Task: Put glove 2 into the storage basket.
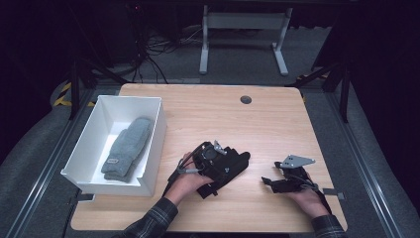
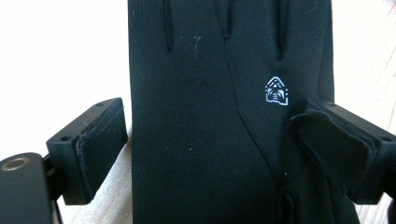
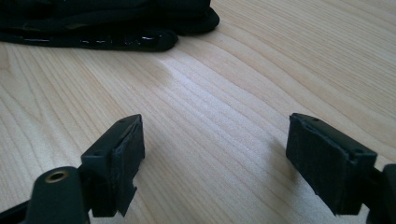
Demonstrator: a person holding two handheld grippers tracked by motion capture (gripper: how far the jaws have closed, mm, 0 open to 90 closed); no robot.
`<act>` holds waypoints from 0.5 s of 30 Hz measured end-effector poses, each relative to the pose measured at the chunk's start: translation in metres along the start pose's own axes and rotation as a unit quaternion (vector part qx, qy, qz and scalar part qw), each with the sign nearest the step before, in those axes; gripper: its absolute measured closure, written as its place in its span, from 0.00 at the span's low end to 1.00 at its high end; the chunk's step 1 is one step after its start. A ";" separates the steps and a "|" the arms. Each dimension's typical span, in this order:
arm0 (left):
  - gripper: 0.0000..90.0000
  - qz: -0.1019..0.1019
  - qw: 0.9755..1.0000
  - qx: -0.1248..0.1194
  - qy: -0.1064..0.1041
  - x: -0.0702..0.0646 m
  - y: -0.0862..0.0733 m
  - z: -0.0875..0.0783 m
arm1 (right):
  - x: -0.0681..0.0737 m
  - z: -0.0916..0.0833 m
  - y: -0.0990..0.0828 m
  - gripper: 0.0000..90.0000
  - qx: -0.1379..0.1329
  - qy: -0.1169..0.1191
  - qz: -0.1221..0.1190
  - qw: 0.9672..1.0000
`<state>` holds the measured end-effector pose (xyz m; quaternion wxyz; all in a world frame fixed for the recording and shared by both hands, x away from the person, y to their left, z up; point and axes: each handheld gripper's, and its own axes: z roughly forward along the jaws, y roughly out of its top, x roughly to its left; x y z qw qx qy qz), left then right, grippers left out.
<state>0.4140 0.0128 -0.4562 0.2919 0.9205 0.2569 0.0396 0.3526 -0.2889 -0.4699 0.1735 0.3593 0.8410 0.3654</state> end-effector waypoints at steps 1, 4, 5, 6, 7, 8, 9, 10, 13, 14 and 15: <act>0.10 -0.004 1.000 -0.002 -0.004 0.001 -0.001 0.001 | 0.000 0.000 0.000 0.22 0.000 0.000 0.000 1.000; 0.13 0.007 1.000 -0.003 -0.009 0.000 -0.002 -0.001 | 0.000 0.000 0.000 0.22 0.000 0.000 0.000 1.000; 0.18 0.009 1.000 -0.003 -0.009 -0.002 -0.002 -0.002 | 0.000 0.000 0.000 0.22 0.000 0.000 0.000 1.000; 0.21 0.009 1.000 -0.003 -0.009 -0.002 -0.002 -0.002 | 0.000 0.000 0.000 0.22 0.000 0.000 0.000 1.000; 0.27 0.012 1.000 -0.003 -0.011 -0.003 -0.002 -0.004 | 0.000 0.000 0.000 0.22 0.000 0.000 0.000 1.000; 0.30 0.015 1.000 -0.003 -0.012 -0.003 -0.002 -0.005 | 0.000 0.000 0.000 0.22 0.000 0.000 0.000 1.000; 0.35 0.014 1.000 -0.002 -0.016 -0.004 -0.002 -0.006 | 0.000 0.000 0.000 0.22 0.000 0.000 0.000 1.000; 0.41 0.014 1.000 -0.002 -0.016 -0.004 -0.002 -0.006 | 0.000 0.000 0.000 0.22 0.000 0.000 0.000 1.000; 0.51 0.009 0.999 -0.003 -0.033 -0.002 -0.002 -0.008 | 0.000 0.000 0.000 0.22 0.000 0.000 0.000 1.000; 0.60 0.005 0.999 -0.003 -0.044 -0.002 -0.002 -0.009 | 0.000 0.000 0.000 0.22 0.000 0.000 0.000 1.000; 0.66 0.003 0.999 -0.001 -0.049 -0.001 -0.002 -0.009 | 0.000 0.000 0.000 0.22 0.000 0.000 0.000 1.000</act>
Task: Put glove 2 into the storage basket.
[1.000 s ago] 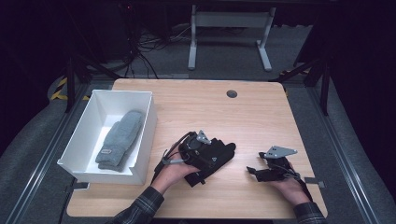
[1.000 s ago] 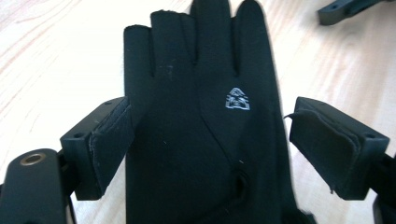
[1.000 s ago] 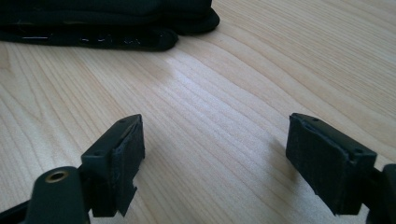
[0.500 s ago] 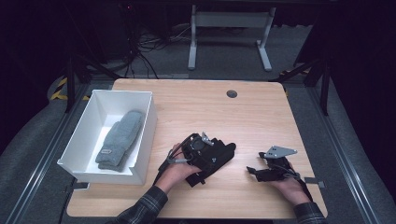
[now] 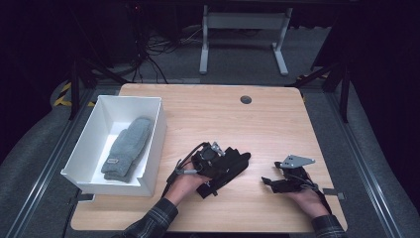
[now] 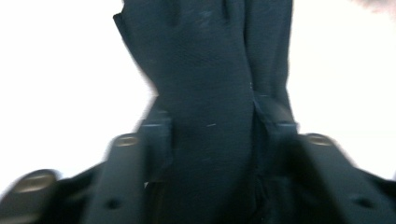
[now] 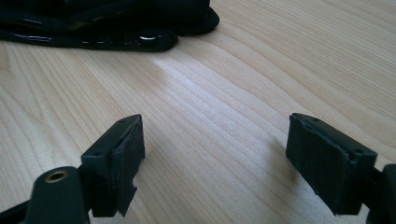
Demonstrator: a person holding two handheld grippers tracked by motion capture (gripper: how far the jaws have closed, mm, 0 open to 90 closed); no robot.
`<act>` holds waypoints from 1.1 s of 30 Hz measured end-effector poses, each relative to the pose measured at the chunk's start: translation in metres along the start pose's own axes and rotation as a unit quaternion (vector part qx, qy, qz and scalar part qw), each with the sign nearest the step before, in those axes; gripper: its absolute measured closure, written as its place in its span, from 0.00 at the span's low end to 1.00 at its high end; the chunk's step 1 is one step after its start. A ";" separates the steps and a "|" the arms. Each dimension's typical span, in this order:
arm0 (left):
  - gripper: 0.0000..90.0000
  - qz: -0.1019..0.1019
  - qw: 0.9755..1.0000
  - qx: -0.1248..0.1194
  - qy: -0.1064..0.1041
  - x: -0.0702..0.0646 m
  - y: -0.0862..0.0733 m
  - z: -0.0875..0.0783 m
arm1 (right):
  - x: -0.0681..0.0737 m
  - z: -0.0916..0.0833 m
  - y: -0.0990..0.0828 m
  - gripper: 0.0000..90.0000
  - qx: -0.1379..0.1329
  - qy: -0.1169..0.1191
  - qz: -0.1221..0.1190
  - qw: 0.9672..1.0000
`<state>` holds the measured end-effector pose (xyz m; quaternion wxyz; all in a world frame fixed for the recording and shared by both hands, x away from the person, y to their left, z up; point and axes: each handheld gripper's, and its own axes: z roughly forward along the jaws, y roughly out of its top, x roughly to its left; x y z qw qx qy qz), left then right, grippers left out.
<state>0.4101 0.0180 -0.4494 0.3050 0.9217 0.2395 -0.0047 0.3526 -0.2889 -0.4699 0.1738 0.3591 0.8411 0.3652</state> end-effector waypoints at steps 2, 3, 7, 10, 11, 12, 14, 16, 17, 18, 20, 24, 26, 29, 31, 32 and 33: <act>0.72 -0.004 1.000 0.002 -0.003 -0.001 0.001 0.000 | 0.000 0.000 0.000 0.22 0.000 0.000 0.000 1.000; 0.74 -0.004 1.000 0.004 -0.003 -0.002 0.002 0.000 | 0.000 0.000 0.000 0.22 0.000 0.000 0.000 1.000; 0.77 -0.006 1.000 0.003 -0.002 -0.005 0.004 -0.005 | 0.000 0.000 0.000 0.22 0.000 0.000 0.000 1.000; 0.77 -0.017 1.000 -0.005 -0.011 -0.006 0.006 -0.014 | 0.000 0.000 0.000 0.22 0.000 0.000 0.000 1.000; 0.77 -0.016 1.000 -0.007 -0.012 -0.007 0.007 -0.018 | 0.000 0.000 0.000 0.22 0.000 0.000 0.001 1.000; 0.77 -0.022 1.000 -0.011 -0.012 -0.008 0.007 -0.021 | 0.000 0.000 0.000 0.22 0.000 0.000 0.000 1.000; 0.77 -0.023 1.000 -0.014 -0.008 -0.009 0.008 -0.027 | 0.000 0.000 0.000 0.22 0.000 0.000 0.000 1.000; 0.77 -0.028 0.999 -0.020 -0.009 -0.010 0.010 -0.037 | 0.000 0.000 0.000 0.22 0.000 0.000 0.001 1.000; 0.77 -0.030 0.999 -0.024 -0.010 -0.010 0.011 -0.040 | 0.000 0.000 0.000 0.22 0.000 0.000 0.000 1.000; 0.77 -0.033 0.999 -0.030 -0.008 -0.010 0.012 -0.046 | 0.000 0.000 0.000 0.22 0.000 0.000 0.000 1.000; 0.77 -0.038 0.999 -0.034 -0.006 -0.011 0.015 -0.056 | 0.000 0.000 0.000 0.22 0.000 0.000 0.000 1.000; 0.77 -0.043 0.998 -0.040 -0.004 -0.013 0.021 -0.073 | 0.000 0.000 0.000 0.22 0.000 0.000 0.002 1.000; 0.77 -0.042 0.998 -0.045 0.004 -0.015 0.025 -0.082 | 0.000 0.000 0.000 0.22 0.000 0.000 0.002 1.000; 0.77 -0.038 0.998 -0.048 0.010 -0.016 0.030 -0.096 | 0.000 0.000 0.000 0.22 0.000 0.000 0.002 1.000; 0.77 -0.035 0.998 -0.049 0.012 -0.016 0.033 -0.104 | 0.000 0.000 0.000 0.22 0.000 0.000 0.002 1.000; 0.77 -0.034 0.998 -0.050 0.013 -0.016 0.035 -0.109 | 0.000 0.000 0.000 0.22 0.000 0.000 0.002 1.000; 0.77 -0.033 0.998 -0.053 0.016 -0.016 0.037 -0.115 | 0.000 0.000 0.000 0.22 0.000 0.000 0.002 1.000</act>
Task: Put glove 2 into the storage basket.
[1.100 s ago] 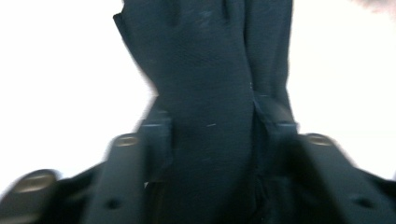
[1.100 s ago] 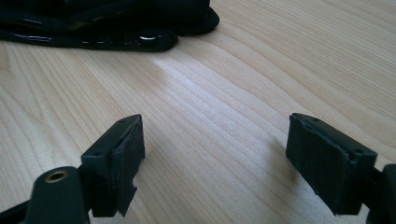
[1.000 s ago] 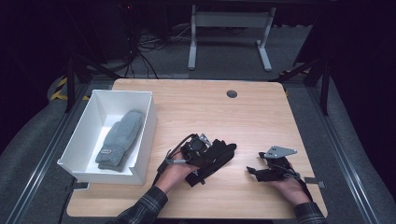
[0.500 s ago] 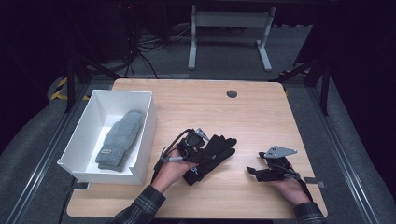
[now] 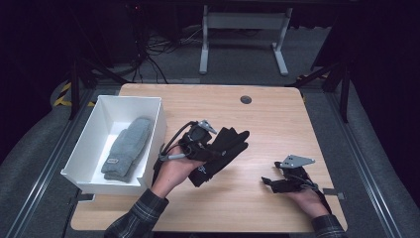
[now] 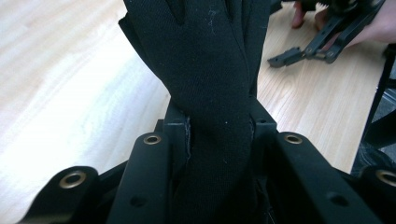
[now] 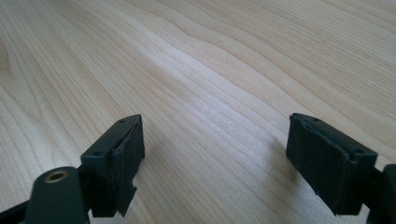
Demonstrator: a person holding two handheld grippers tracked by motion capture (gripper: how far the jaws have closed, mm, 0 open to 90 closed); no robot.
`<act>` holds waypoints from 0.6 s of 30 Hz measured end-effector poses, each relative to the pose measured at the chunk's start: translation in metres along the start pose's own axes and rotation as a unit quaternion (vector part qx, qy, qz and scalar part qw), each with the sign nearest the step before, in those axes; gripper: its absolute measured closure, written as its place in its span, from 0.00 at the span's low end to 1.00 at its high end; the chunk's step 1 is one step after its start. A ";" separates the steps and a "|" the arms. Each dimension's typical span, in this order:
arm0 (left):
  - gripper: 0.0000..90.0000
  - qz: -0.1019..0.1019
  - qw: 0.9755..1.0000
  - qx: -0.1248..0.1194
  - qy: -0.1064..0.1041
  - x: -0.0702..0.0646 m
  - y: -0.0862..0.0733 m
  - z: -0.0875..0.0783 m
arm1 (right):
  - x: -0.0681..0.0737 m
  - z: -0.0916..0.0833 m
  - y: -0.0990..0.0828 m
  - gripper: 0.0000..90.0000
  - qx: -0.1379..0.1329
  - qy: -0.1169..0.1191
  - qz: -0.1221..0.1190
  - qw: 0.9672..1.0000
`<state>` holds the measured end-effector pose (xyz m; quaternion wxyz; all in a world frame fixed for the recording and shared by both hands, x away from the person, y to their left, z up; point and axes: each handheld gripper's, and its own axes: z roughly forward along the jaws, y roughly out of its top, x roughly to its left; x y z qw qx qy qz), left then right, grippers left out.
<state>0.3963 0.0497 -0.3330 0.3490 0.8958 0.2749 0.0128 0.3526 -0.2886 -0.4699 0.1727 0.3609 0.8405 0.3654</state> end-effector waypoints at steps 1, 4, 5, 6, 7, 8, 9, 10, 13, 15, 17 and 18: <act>0.77 0.000 1.000 -0.002 0.004 0.000 0.003 -0.007 | 0.000 0.000 0.000 0.22 0.000 0.000 -0.001 1.000; 0.78 0.000 1.000 -0.007 0.011 0.003 0.008 -0.023 | 0.000 0.000 0.000 0.22 0.000 0.000 0.000 1.000; 0.78 0.000 1.000 -0.009 0.015 0.004 0.009 -0.028 | 0.000 0.000 0.000 0.22 0.000 0.000 -0.001 1.000; 0.78 -0.003 1.000 -0.011 0.019 0.006 0.010 -0.035 | 0.000 0.000 0.000 0.22 0.000 0.000 -0.001 1.000; 0.78 -0.001 1.000 -0.011 0.022 0.008 0.011 -0.040 | 0.000 0.000 0.000 0.22 0.000 0.000 -0.001 1.000; 0.78 -0.004 1.000 -0.013 0.026 0.010 0.012 -0.047 | 0.000 0.000 0.000 0.22 0.000 0.000 -0.001 1.000; 0.78 -0.005 0.999 -0.015 0.028 0.012 0.012 -0.052 | 0.000 0.000 0.000 0.22 0.000 0.000 -0.001 1.000; 0.78 -0.006 0.999 -0.016 0.030 0.013 0.012 -0.057 | 0.000 0.000 0.000 0.22 0.000 0.000 -0.002 1.000; 0.78 -0.011 0.999 -0.020 0.041 0.019 0.012 -0.072 | 0.000 0.000 0.000 0.22 0.000 0.000 -0.002 1.000; 0.78 -0.017 0.998 -0.024 0.047 0.024 0.010 -0.083 | 0.000 0.000 0.000 0.22 0.001 0.000 -0.002 1.000; 0.78 -0.021 0.998 -0.027 0.050 0.030 0.008 -0.093 | 0.000 0.000 0.000 0.22 0.000 0.000 -0.001 1.000; 0.78 -0.025 0.998 -0.030 0.052 0.032 0.007 -0.097 | 0.000 0.000 0.000 0.22 0.000 0.000 -0.001 1.000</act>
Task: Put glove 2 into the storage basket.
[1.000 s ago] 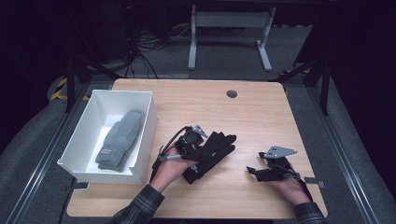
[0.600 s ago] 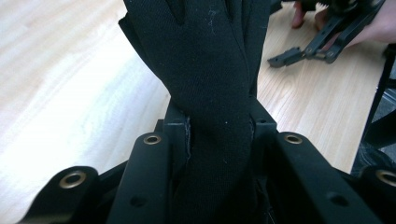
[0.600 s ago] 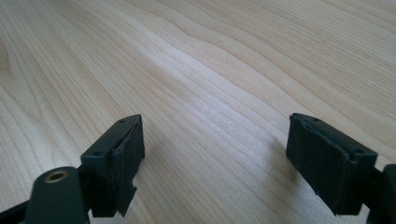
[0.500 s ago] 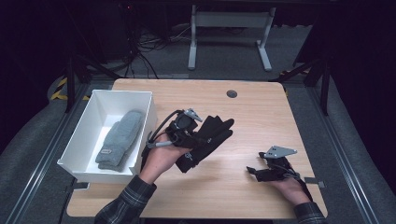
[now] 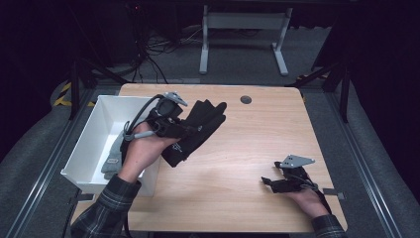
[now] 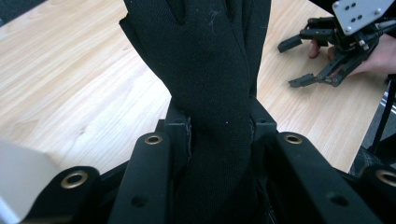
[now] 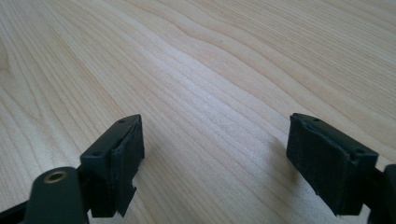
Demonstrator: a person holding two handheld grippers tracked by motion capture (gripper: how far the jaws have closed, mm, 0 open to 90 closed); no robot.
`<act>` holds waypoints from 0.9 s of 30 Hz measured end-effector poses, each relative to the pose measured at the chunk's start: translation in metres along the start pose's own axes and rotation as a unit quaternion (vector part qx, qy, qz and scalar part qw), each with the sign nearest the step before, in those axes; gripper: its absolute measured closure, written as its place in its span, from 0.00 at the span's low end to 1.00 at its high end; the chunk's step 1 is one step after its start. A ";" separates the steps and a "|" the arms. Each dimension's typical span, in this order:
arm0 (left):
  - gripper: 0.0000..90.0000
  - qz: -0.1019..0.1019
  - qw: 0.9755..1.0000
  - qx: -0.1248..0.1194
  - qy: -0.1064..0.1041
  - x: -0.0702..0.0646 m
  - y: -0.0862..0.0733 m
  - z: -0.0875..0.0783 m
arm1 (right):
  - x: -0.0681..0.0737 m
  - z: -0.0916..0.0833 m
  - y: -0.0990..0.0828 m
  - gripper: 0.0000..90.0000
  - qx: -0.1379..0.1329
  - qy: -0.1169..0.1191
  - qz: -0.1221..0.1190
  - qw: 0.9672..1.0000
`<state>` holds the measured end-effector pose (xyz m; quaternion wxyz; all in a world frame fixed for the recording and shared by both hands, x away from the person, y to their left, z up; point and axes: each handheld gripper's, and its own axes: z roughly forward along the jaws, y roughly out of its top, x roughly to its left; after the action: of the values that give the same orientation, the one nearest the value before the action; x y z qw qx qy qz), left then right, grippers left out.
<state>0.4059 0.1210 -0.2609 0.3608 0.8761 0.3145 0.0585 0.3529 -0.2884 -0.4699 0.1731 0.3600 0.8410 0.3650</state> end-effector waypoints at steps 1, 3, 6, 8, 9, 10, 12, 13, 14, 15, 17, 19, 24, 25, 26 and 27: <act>0.78 -0.004 1.000 -0.002 0.004 0.004 -0.002 -0.006 | 0.000 0.000 0.000 0.22 0.000 0.000 0.000 1.000; 0.78 -0.010 1.000 -0.006 0.010 0.009 -0.004 -0.012 | 0.000 0.000 0.000 0.22 0.000 0.000 0.000 1.000; 0.78 -0.024 0.999 -0.012 0.021 0.019 -0.013 -0.026 | 0.000 0.000 0.000 0.22 0.000 0.000 0.000 1.000; 0.78 -0.038 0.999 -0.015 0.032 0.028 -0.022 -0.036 | 0.000 0.000 0.000 0.22 0.000 0.000 0.000 1.000; 0.78 -0.038 0.999 -0.015 0.032 0.028 -0.022 -0.036 | 0.000 0.000 0.000 0.22 0.000 0.000 0.000 1.000; 0.78 -0.044 0.998 -0.016 0.038 0.033 -0.026 -0.041 | 0.000 0.000 0.000 0.22 0.000 0.000 0.000 1.000; 0.78 -0.057 0.997 -0.019 0.047 0.041 -0.035 -0.049 | 0.000 0.000 0.000 0.22 0.000 0.000 0.001 1.000; 0.78 -0.057 0.997 -0.019 0.047 0.041 -0.035 -0.049 | 0.000 0.000 0.000 0.22 0.000 0.000 0.001 1.000; 0.78 -0.065 0.996 -0.021 0.051 0.045 -0.039 -0.054 | 0.000 0.000 0.000 0.22 0.000 0.000 0.001 1.000; 0.78 -0.073 0.996 -0.024 0.056 0.049 -0.044 -0.057 | 0.000 0.000 0.000 0.22 0.000 0.000 0.001 1.000; 0.78 -0.087 0.994 -0.025 0.063 0.057 -0.054 -0.063 | 0.000 0.000 0.000 0.22 0.000 -0.001 0.001 1.000; 0.78 -0.098 0.992 -0.025 0.070 0.064 -0.062 -0.066 | 0.000 0.000 0.000 0.22 0.000 -0.001 0.001 1.000; 0.78 -0.126 0.988 -0.024 0.080 0.080 -0.080 -0.069 | 0.000 0.000 0.000 0.22 0.000 -0.002 0.001 1.000; 0.78 -0.138 0.987 -0.023 0.085 0.085 -0.086 -0.068 | 0.000 0.000 0.000 0.22 0.000 -0.002 0.001 1.000; 0.78 -0.143 0.986 -0.022 0.089 0.088 -0.088 -0.068 | 0.000 0.000 0.000 0.22 0.000 -0.002 0.000 1.000; 0.78 -0.151 0.984 -0.022 0.091 0.092 -0.092 -0.068 | 0.000 0.000 0.000 0.22 0.000 -0.002 0.001 1.000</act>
<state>0.4097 0.2660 -0.2846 0.3544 0.8013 0.4735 0.0899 0.3533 -0.2879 -0.4699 0.1743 0.3613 0.8405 0.3641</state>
